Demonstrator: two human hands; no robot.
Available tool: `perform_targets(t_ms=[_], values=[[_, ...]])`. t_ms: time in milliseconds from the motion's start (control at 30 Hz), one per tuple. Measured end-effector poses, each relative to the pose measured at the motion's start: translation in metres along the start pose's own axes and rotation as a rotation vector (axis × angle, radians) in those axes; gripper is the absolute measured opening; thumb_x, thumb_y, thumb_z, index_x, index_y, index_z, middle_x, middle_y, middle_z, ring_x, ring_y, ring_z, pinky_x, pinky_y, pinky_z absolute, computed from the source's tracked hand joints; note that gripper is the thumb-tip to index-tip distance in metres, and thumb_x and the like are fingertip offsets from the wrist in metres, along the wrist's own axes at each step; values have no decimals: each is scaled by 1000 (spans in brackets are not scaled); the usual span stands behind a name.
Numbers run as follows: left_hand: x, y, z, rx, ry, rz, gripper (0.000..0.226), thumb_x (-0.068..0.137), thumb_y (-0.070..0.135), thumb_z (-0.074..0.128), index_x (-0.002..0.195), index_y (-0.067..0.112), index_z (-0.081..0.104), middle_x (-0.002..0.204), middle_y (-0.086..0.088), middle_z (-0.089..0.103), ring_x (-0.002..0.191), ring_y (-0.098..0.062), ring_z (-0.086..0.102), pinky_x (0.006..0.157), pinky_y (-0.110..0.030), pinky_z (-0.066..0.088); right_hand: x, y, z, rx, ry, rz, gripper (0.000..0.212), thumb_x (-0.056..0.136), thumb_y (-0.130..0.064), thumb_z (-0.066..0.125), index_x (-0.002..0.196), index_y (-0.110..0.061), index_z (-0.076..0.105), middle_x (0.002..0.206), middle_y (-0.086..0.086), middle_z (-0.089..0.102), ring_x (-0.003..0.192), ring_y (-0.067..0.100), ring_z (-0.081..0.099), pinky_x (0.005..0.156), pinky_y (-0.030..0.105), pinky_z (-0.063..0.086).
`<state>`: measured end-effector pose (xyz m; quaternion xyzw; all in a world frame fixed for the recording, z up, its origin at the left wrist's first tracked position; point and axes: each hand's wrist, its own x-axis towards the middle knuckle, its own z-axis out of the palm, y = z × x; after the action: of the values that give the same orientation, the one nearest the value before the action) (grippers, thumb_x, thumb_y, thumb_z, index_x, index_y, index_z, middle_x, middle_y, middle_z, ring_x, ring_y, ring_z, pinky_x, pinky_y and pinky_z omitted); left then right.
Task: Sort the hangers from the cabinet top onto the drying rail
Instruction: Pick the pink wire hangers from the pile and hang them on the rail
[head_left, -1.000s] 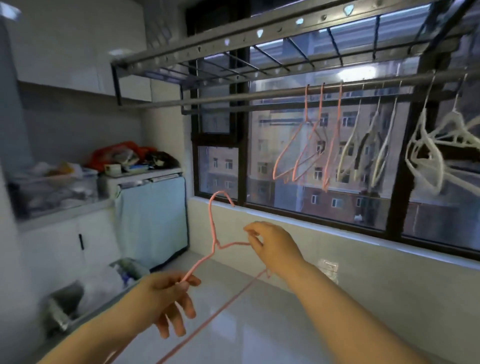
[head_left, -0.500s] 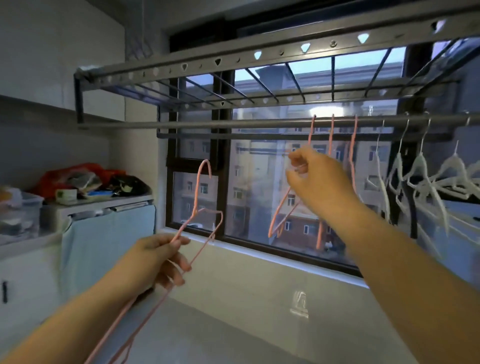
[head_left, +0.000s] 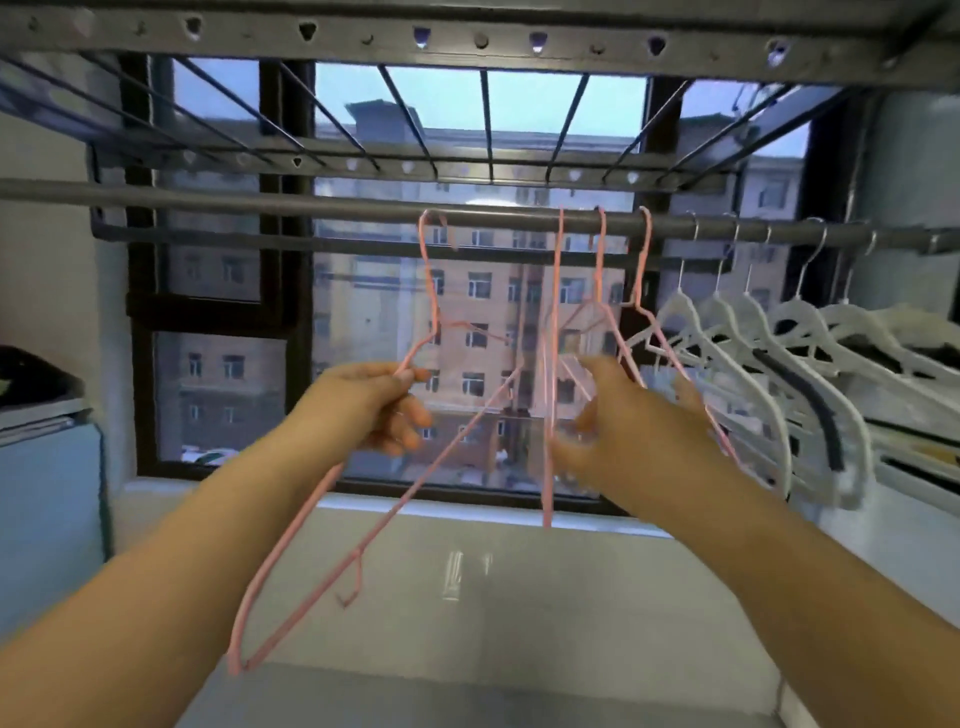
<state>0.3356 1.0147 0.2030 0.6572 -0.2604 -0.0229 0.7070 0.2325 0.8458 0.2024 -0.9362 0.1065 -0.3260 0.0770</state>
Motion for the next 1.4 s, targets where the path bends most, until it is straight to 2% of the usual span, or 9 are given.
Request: perform_targets(t_ms=[267,367,433,500,567,767,967,1267,1400], values=[[40,31,12,9,-154,38,15,95,12,40,90,11,54,34,1,57,28,-5,51,32,-11,41,-9,-8,12,-116,80,123,78,77,-67,42,138,-22,21,88,-8,70,113,16,54,113,49,-8],[46,33,12,13,-183,42,16,95,12,39,99,10,54,35,3,57,29,-4,51,33,-11,41,-13,-9,15,-156,76,134,63,85,-44,52,137,-24,23,75,-12,67,98,9,59,115,44,-7],[48,30,8,14,-185,39,17,95,11,38,101,9,54,34,3,57,29,-4,51,33,-11,41,-15,-7,16,-101,82,136,49,87,-27,51,132,-27,33,60,-12,59,71,-1,52,115,37,9],[50,29,5,0,-178,37,14,95,11,39,96,9,54,34,3,57,28,-4,51,33,-11,41,-17,-3,15,-13,118,140,38,86,-19,51,123,-26,45,53,-11,53,62,-3,45,94,23,37],[51,30,4,3,-154,39,14,93,10,42,88,9,55,33,2,56,27,-4,49,33,-12,40,-20,-1,13,68,149,157,32,84,-15,53,115,-24,54,49,-10,51,57,-2,48,58,8,38],[40,33,2,90,-92,41,18,92,11,46,78,8,57,47,-3,38,23,-6,30,29,-10,26,-25,6,7,186,196,196,29,82,-7,54,108,-18,63,45,-8,48,44,1,49,44,11,37],[22,42,-20,13,-136,9,21,93,10,39,85,11,58,28,3,35,20,-4,27,27,-7,21,-25,9,9,193,204,148,29,84,-9,54,110,-19,62,54,-8,52,49,4,46,46,10,39],[7,61,-46,-65,-169,-8,22,95,13,34,90,11,56,30,2,31,21,-4,25,24,-9,20,-23,6,18,215,228,84,31,85,-11,56,115,-17,60,54,-14,46,49,0,42,50,11,29],[3,58,-49,-22,-110,-1,20,94,14,36,93,11,56,30,5,34,22,-3,26,27,-7,20,-23,3,19,263,222,79,30,86,-9,56,114,-16,61,54,-9,50,48,1,44,45,7,38]])
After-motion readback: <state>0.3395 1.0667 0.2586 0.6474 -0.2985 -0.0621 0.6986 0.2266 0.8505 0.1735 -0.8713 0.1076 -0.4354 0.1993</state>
